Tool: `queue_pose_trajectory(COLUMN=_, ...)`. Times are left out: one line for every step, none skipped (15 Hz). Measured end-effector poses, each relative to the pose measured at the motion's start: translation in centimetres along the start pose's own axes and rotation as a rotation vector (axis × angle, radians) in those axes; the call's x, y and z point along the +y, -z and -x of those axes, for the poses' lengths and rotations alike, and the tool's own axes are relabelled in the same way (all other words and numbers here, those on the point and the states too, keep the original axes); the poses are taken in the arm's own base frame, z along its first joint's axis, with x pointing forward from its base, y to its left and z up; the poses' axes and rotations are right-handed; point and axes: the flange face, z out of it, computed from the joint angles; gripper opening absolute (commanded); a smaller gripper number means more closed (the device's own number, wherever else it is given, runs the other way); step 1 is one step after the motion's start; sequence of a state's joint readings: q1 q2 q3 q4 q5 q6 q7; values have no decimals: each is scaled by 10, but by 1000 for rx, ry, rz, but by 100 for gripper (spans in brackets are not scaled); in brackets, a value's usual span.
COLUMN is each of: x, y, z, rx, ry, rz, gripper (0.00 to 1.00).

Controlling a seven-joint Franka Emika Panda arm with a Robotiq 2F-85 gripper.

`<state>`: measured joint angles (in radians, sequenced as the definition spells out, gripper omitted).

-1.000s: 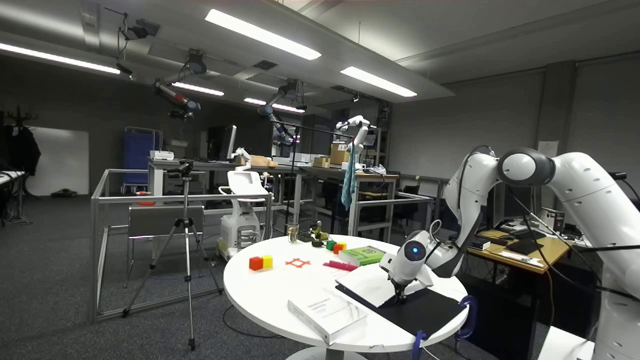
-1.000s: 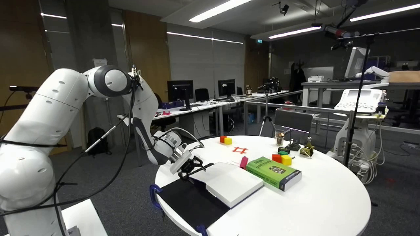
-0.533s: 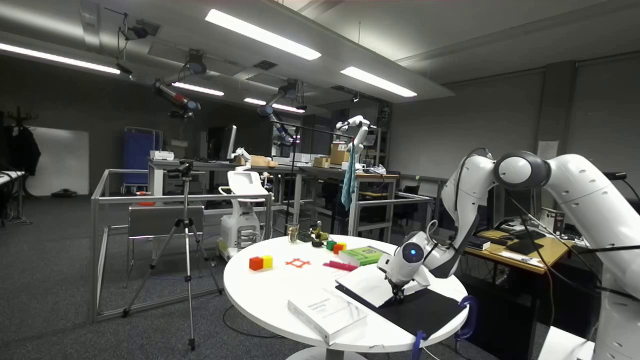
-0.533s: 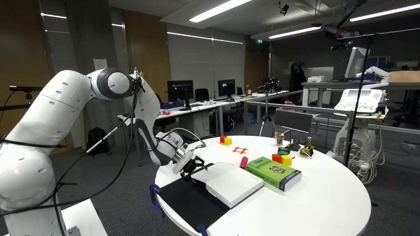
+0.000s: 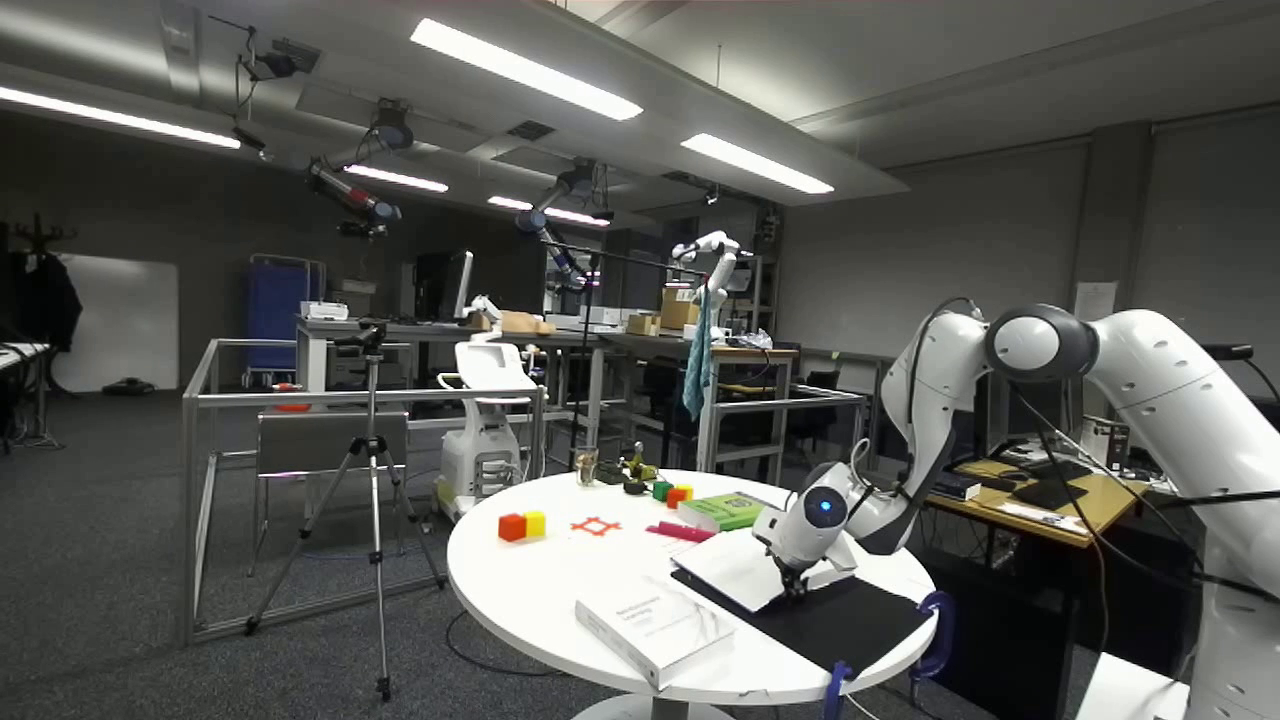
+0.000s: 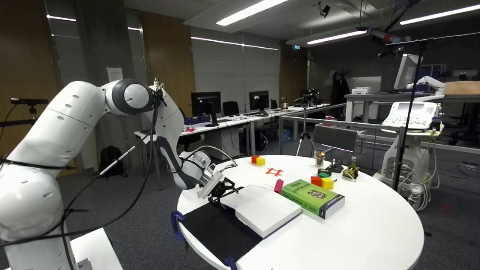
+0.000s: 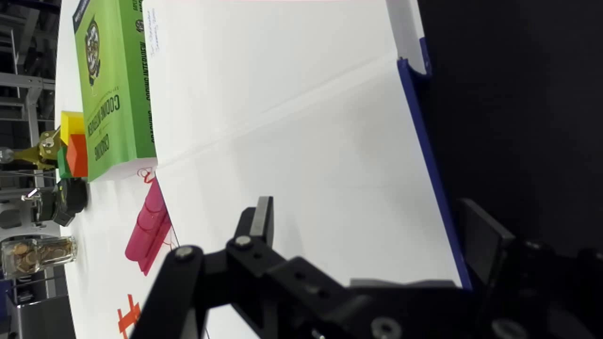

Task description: Push the open book backwards, then close the book

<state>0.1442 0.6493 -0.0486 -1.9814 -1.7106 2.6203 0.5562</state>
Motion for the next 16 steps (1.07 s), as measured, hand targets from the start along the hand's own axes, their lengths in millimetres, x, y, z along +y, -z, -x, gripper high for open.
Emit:
queue_pose_trajectory(x=1, y=0, z=0, rx=2, ry=3, rz=3, gripper=100)
queue_pose_trajectory(x=2, y=0, z=0, rx=3, ry=6, rz=7, gripper=100)
queue_pose_trajectory(x=2, y=0, z=0, rx=4, ry=8, rz=9, gripper=100)
queue_pose_trajectory(x=3, y=0, z=0, rx=4, ry=9, rz=12, gripper=100)
queue_pose_trajectory(x=4, y=-1, z=1, rx=4, ry=8, rz=14, gripper=100)
queue_pose_trajectory(x=5, y=-1, z=1, rx=3, ry=4, rz=17, gripper=100)
queue_pose_trajectory(x=5, y=-2, z=3, rx=3, ry=-3, rz=21, gripper=100)
queue_pose_trajectory(x=6, y=-3, z=4, rx=2, ry=-11, rz=24, gripper=100)
queue_pose_trajectory(x=7, y=-4, z=5, rx=0, ry=-20, rz=27, gripper=100)
queue_pose_trajectory(x=8, y=-5, z=7, rx=-1, ry=-31, rz=30, gripper=100)
queue_pose_trajectory(x=9, y=-6, z=8, rx=-3, ry=-42, rz=32, gripper=100)
queue_pose_trajectory(x=10, y=-7, z=10, rx=-5, ry=-51, rz=34, gripper=100)
queue_pose_trajectory(x=10, y=-8, z=12, rx=-8, ry=-61, rz=36, gripper=100)
queue_pose_trajectory(x=11, y=-9, z=13, rx=-11, ry=-72, rz=37, gripper=100)
queue_pose_trajectory(x=13, y=-10, z=15, rx=-13, ry=-81, rz=39, gripper=100)
queue_pose_trajectory(x=14, y=-11, z=17, rx=-15, ry=-92, rz=42, gripper=100)
